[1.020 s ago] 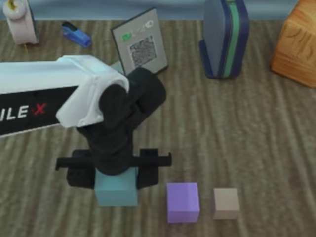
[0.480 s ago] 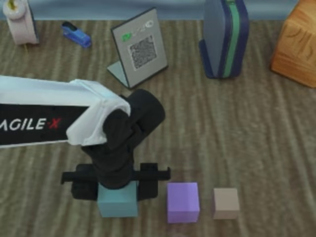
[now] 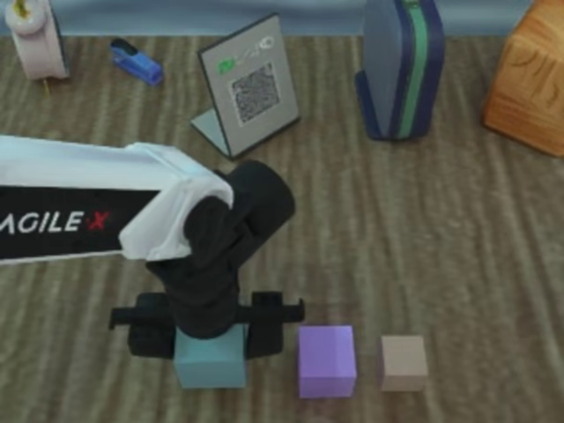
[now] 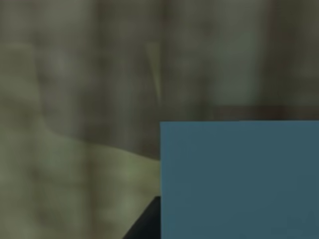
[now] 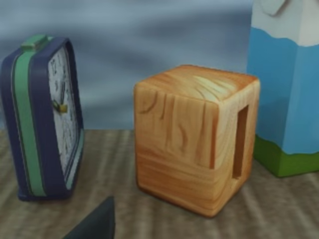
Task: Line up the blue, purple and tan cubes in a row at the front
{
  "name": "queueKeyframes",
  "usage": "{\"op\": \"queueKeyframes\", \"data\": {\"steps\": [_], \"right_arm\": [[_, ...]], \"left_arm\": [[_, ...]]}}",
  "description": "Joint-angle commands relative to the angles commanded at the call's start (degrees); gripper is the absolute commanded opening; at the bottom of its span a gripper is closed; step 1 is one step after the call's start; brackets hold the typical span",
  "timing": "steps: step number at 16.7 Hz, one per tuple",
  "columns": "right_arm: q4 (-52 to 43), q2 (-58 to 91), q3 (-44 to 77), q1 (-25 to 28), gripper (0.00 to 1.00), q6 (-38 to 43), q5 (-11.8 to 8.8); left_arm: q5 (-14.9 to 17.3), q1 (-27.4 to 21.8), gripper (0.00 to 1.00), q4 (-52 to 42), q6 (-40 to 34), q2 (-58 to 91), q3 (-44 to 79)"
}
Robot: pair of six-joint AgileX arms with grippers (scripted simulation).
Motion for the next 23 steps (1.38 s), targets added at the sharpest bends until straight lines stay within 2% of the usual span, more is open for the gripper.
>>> {"op": "queueKeyframes", "data": {"steps": [5,6,16,23], "right_arm": [[0.0,0.0,0.0,0.0,1.0,0.0,0.0],[0.0,0.0,0.0,0.0,1.0,0.0,0.0],[0.0,0.0,0.0,0.0,1.0,0.0,0.0],[0.0,0.0,0.0,0.0,1.0,0.0,0.0]], "left_arm": [[0.0,0.0,0.98,0.0,0.0,0.0,0.0],[0.0,0.0,1.0,0.0,0.0,0.0,0.0],[0.0,0.0,1.0,-1.0,-0.01,-0.33,0.8],[-0.01,0.98,1.0,-15.16,-0.25,-5.68,9.15]]}}
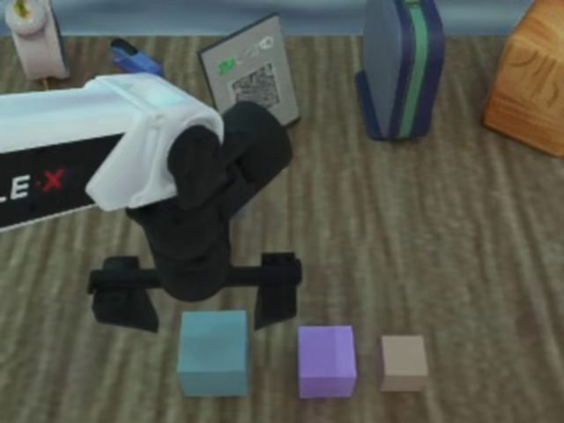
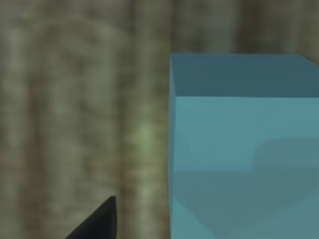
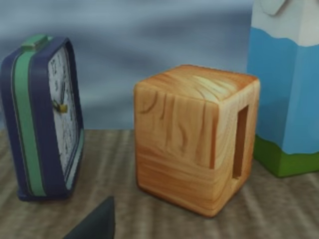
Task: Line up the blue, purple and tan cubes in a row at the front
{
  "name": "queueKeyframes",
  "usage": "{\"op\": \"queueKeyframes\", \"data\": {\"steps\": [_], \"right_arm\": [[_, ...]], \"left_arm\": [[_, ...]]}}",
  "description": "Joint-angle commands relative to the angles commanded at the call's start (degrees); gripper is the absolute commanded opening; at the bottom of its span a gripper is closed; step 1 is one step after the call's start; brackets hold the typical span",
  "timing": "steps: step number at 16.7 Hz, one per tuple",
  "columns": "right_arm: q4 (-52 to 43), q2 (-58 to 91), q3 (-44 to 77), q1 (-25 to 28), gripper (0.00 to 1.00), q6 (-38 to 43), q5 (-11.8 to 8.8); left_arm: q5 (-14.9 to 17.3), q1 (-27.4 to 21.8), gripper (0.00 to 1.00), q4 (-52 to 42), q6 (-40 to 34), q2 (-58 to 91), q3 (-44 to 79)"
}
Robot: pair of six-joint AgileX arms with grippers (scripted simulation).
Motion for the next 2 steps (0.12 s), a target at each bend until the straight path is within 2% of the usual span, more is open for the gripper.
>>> {"op": "queueKeyframes", "data": {"steps": [2], "right_arm": [[0.0,0.0,0.0,0.0,1.0,0.0,0.0]], "left_arm": [[-0.01,0.11,1.0,-0.81,0.06,-0.58,0.61]]}}
